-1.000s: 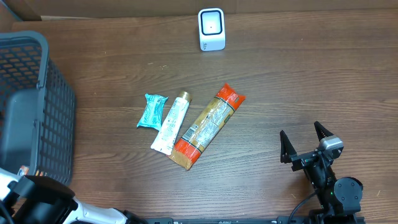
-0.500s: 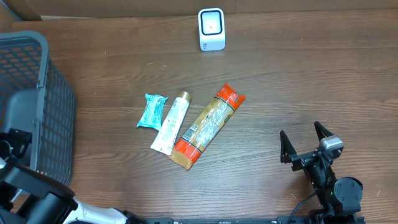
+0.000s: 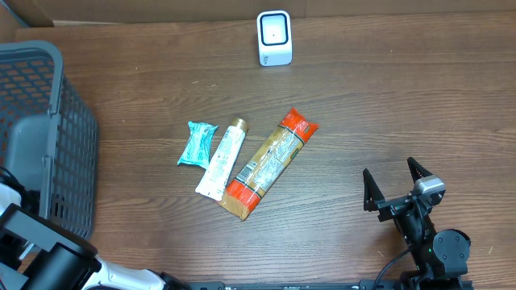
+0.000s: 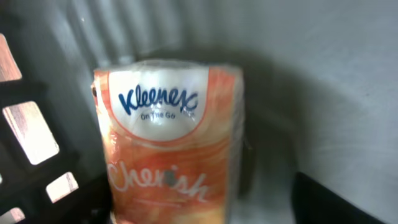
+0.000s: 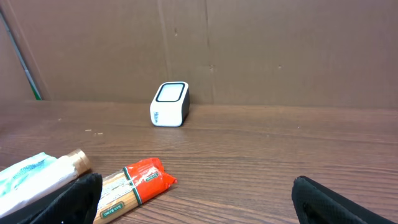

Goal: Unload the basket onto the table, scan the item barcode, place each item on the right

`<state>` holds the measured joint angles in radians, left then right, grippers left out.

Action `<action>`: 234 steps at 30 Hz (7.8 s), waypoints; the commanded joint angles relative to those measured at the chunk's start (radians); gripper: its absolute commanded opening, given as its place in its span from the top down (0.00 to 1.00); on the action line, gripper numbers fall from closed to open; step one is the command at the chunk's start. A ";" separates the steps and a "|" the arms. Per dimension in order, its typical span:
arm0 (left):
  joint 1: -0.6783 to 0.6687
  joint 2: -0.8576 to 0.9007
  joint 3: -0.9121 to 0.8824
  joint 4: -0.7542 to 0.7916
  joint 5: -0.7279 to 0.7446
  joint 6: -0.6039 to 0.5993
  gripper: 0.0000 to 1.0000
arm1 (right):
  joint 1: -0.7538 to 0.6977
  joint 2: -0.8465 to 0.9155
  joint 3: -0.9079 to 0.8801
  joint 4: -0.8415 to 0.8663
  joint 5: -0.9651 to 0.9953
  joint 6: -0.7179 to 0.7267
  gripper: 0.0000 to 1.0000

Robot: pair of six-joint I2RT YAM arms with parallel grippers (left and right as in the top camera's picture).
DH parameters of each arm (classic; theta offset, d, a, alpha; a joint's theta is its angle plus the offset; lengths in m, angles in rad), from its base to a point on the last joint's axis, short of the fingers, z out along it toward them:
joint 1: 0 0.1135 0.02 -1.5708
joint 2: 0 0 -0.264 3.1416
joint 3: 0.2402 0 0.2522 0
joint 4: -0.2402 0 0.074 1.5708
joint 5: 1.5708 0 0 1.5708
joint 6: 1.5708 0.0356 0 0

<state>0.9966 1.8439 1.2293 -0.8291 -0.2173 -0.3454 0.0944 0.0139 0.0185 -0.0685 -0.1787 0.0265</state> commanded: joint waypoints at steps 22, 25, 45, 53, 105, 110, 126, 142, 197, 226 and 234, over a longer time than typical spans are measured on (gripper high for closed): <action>-0.060 -0.030 0.391 -0.208 0.019 0.070 0.96 | 0.008 -0.010 -0.011 0.005 0.006 0.004 0.00; -0.097 -0.039 0.586 -0.278 0.082 0.070 0.96 | 0.008 -0.010 -0.011 0.005 0.006 0.004 0.00; -0.911 -0.116 0.920 -0.529 0.547 0.264 0.95 | 0.008 -0.010 -0.011 0.005 0.005 0.004 0.00; -1.295 -0.078 0.583 -0.298 0.493 0.177 0.96 | 0.008 -0.010 -0.011 0.005 0.006 0.004 0.00; -1.215 -0.072 0.843 -0.476 0.240 0.169 0.00 | 0.008 -0.010 -0.011 0.005 0.006 0.004 0.00; -0.938 -0.119 0.843 -0.548 0.270 0.348 0.00 | 0.008 -0.010 -0.011 0.005 0.005 0.004 0.00; -0.715 -0.119 0.833 -0.575 0.473 0.506 0.01 | 0.008 -0.010 -0.011 0.005 0.006 0.004 0.00; -0.715 -0.394 0.658 -0.504 0.461 0.504 0.00 | 0.008 -0.010 -0.011 0.005 0.006 0.004 0.00; -0.715 -0.639 -0.010 -0.058 0.427 0.570 0.00 | 0.008 -0.010 -0.011 0.005 0.006 0.004 0.00; -0.715 -1.134 -0.686 0.405 0.080 0.343 0.00 | 0.008 -0.010 -0.011 0.005 0.006 0.004 0.00; -0.715 -1.102 -0.686 0.512 0.347 0.533 0.00 | 0.008 -0.010 -0.011 0.005 0.006 0.004 0.00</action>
<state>0.2768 0.7391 0.5484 -0.3271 0.0147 0.0952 0.0944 0.0139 0.0185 -0.0685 -0.1787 0.0265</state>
